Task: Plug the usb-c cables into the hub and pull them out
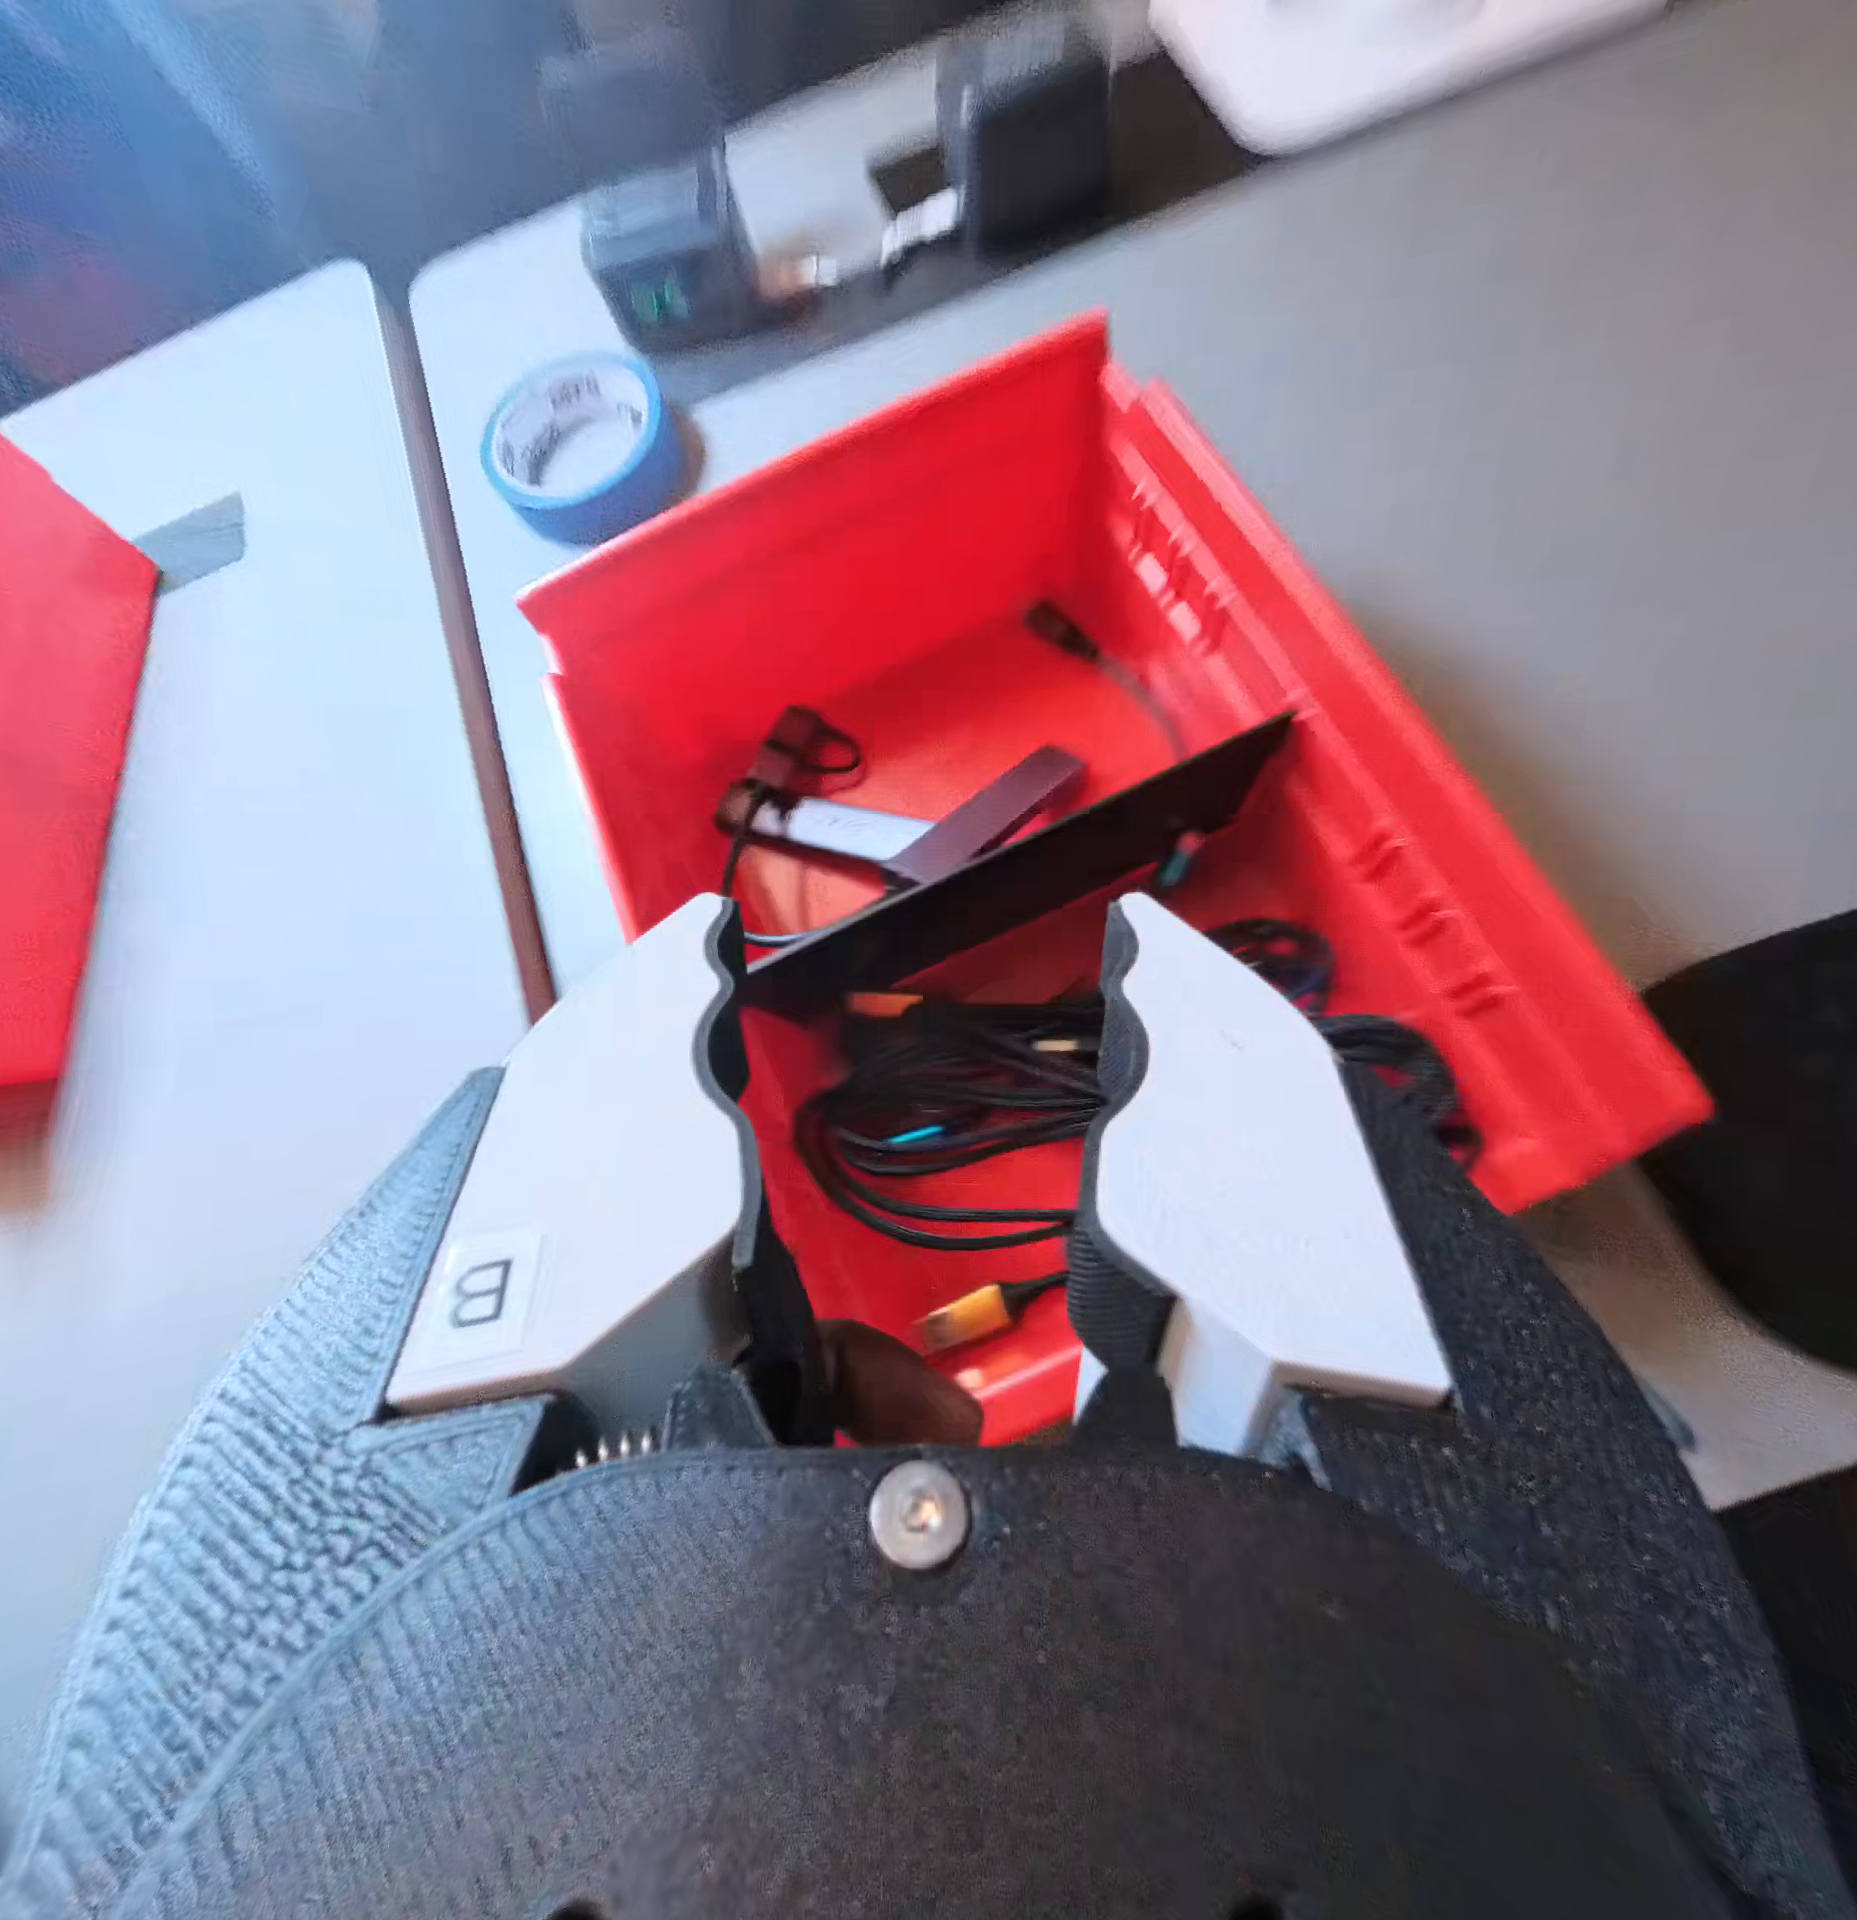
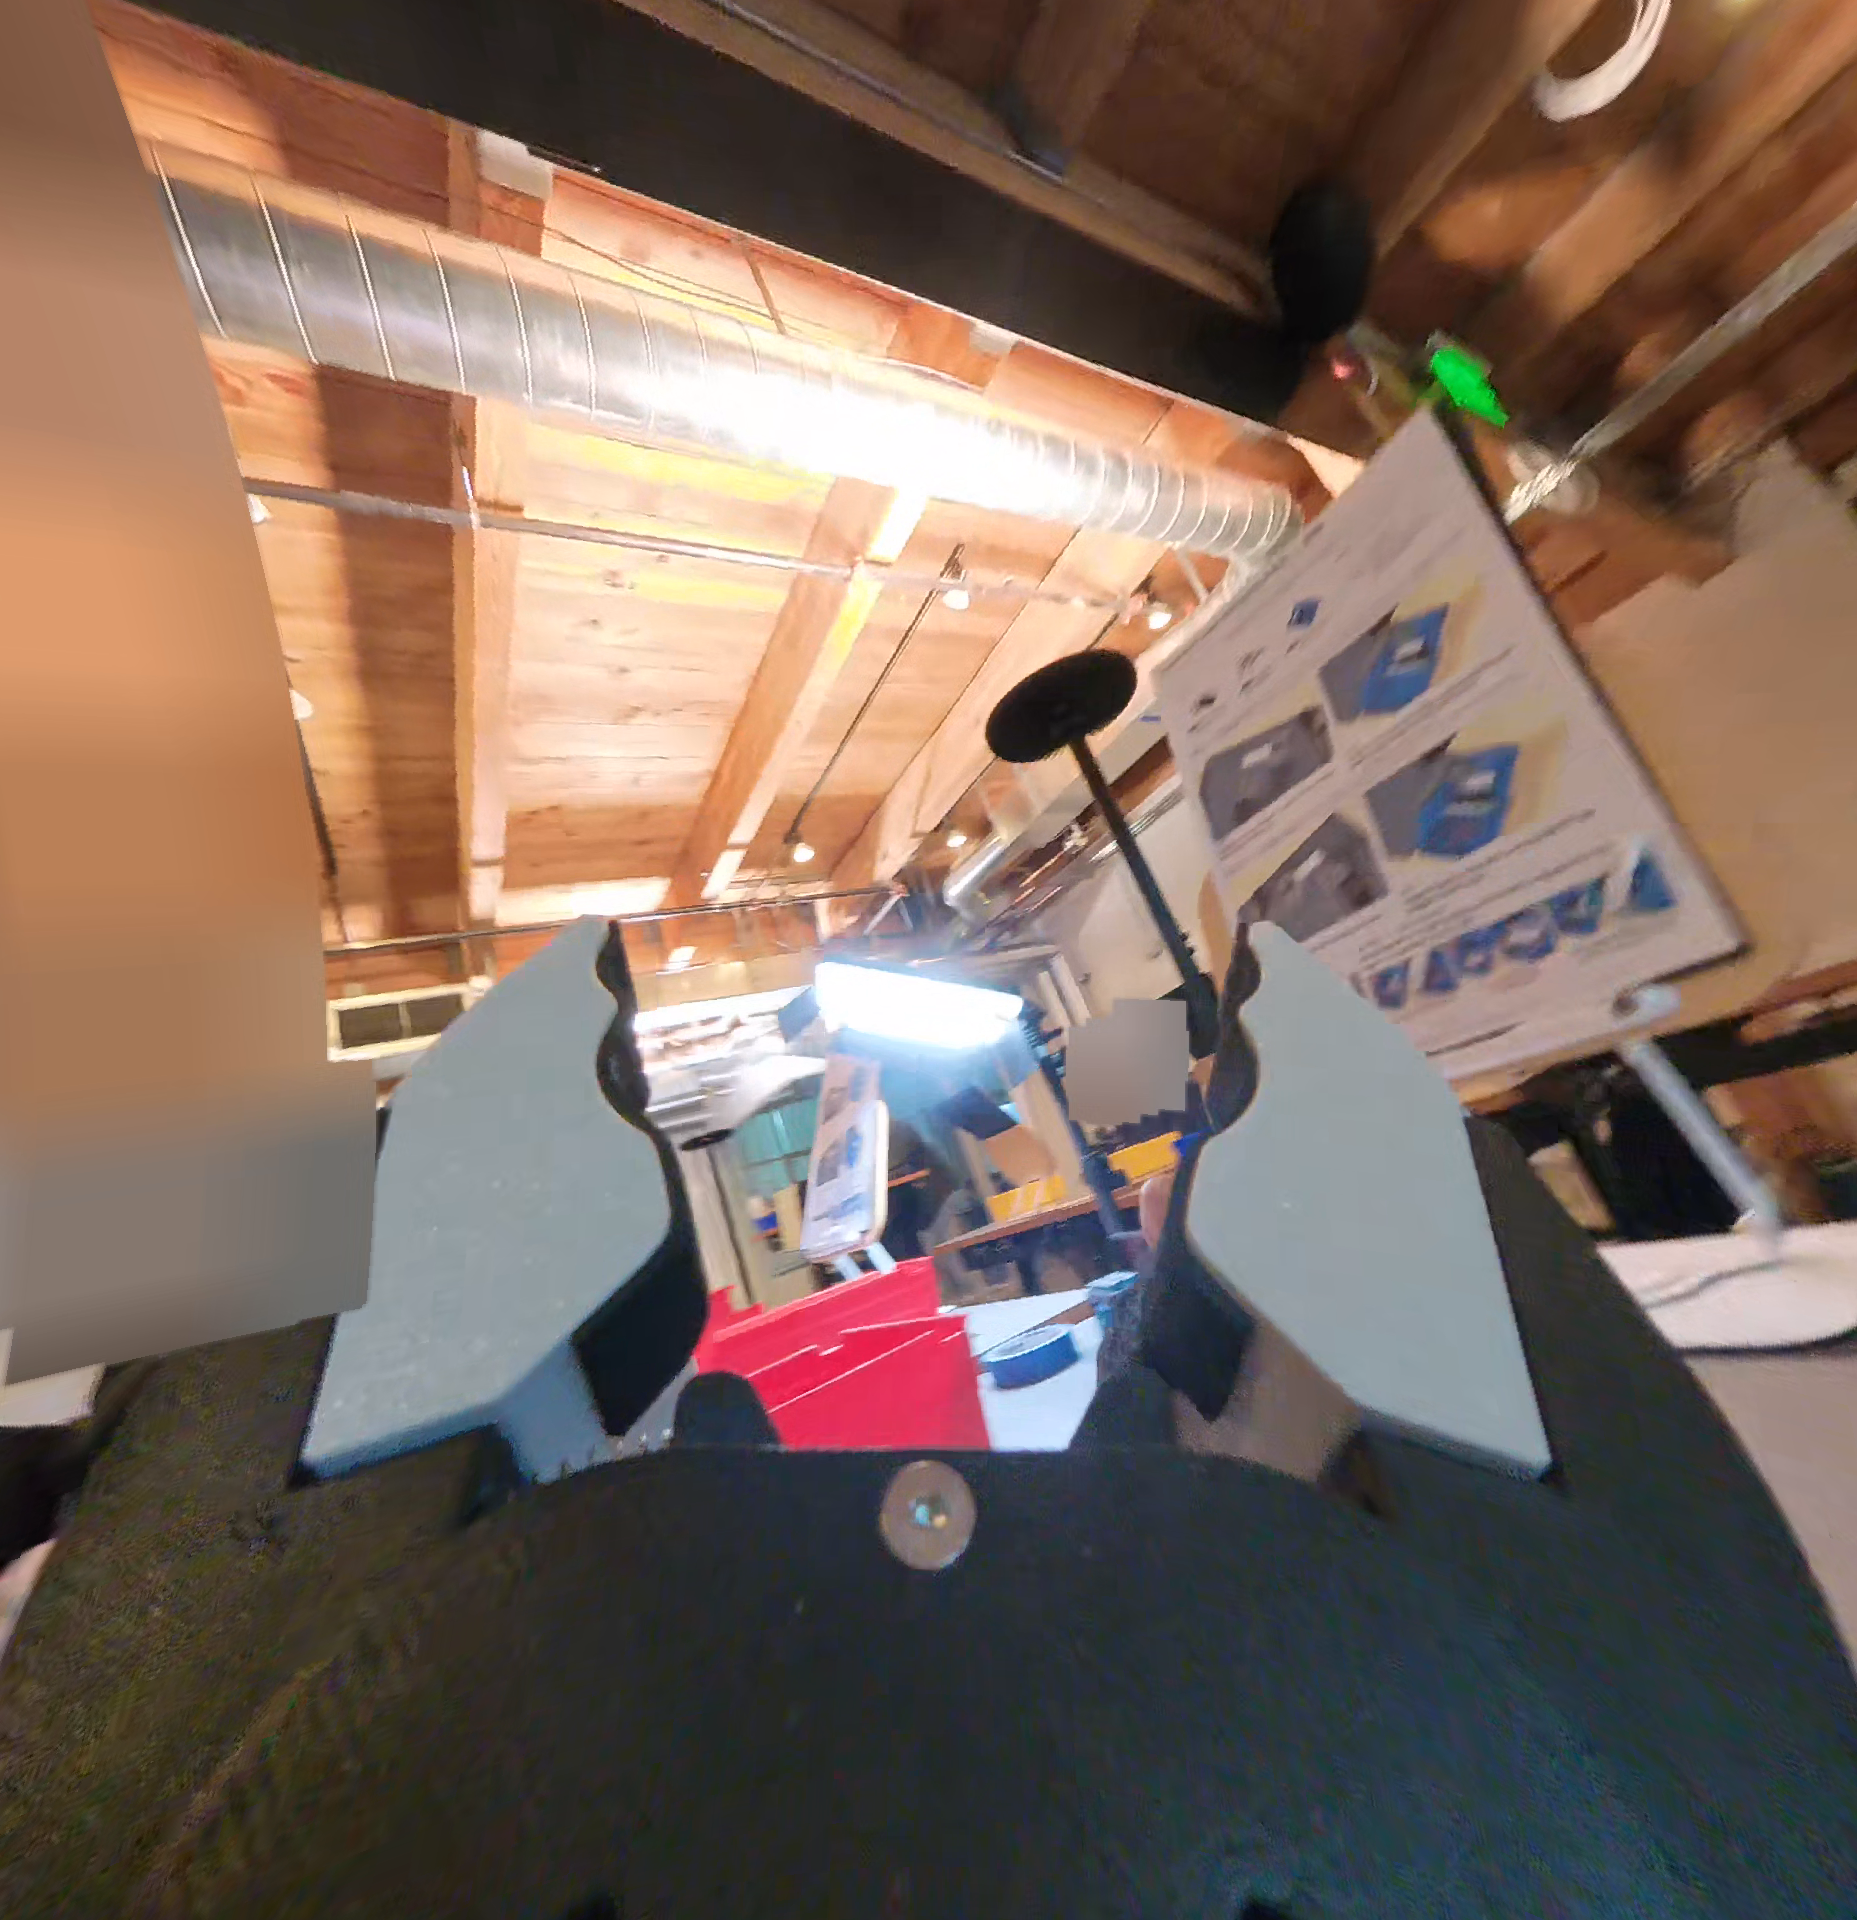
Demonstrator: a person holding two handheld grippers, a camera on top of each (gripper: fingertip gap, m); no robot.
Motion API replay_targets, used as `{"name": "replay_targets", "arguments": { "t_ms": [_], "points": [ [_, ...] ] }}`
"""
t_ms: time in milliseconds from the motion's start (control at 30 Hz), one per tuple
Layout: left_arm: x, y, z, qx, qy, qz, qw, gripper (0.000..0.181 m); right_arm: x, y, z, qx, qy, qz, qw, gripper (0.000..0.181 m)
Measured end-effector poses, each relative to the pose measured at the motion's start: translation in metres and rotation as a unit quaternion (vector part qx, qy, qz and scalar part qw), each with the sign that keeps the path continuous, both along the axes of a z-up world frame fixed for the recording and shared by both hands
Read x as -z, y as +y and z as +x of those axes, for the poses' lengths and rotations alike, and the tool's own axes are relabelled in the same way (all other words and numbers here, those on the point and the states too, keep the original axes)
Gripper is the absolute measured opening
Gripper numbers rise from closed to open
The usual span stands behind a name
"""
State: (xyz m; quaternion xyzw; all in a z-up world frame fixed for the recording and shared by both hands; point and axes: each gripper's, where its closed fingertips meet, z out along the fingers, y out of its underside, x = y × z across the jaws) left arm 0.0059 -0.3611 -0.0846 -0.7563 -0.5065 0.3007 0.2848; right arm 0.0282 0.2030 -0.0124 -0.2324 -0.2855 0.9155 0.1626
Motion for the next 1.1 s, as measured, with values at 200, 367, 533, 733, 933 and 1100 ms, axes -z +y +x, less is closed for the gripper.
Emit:
{"name": "replay_targets", "arguments": {
  "t_ms": [200,367,533,733,933,1100],
  "points": [
    [0.056,-0.010,-0.078,0.010,-0.197,-0.145,0.969,0.070,0.013,-0.006,-0.008,-0.037,-0.031,-0.042,0.998,0.099],
    [0.109,-0.032,-0.102,-0.041,-0.347,-0.143,0.926,0.066,0.016,0.009,-0.011,0.000,-0.030,-0.063,0.998,0.090],
    [0.129,-0.045,-0.115,-0.082,-0.379,-0.124,0.913,0.063,0.018,0.011,-0.013,-0.007,-0.038,-0.073,0.997,0.085],
    [0.129,-0.029,-0.106,-0.067,-0.386,-0.124,0.912,0.055,0.019,0.012,-0.015,0.009,-0.041,-0.067,0.997,0.083],
    [0.115,-0.004,-0.073,0.034,-0.430,-0.100,0.897,0.046,0.020,0.007,-0.014,0.000,-0.043,-0.061,0.997,0.081],
    [0.107,0.004,-0.056,0.114,-0.481,-0.019,0.869,0.047,0.019,0.005,-0.012,-0.004,-0.039,-0.059,0.997,0.079]
  ]
}}
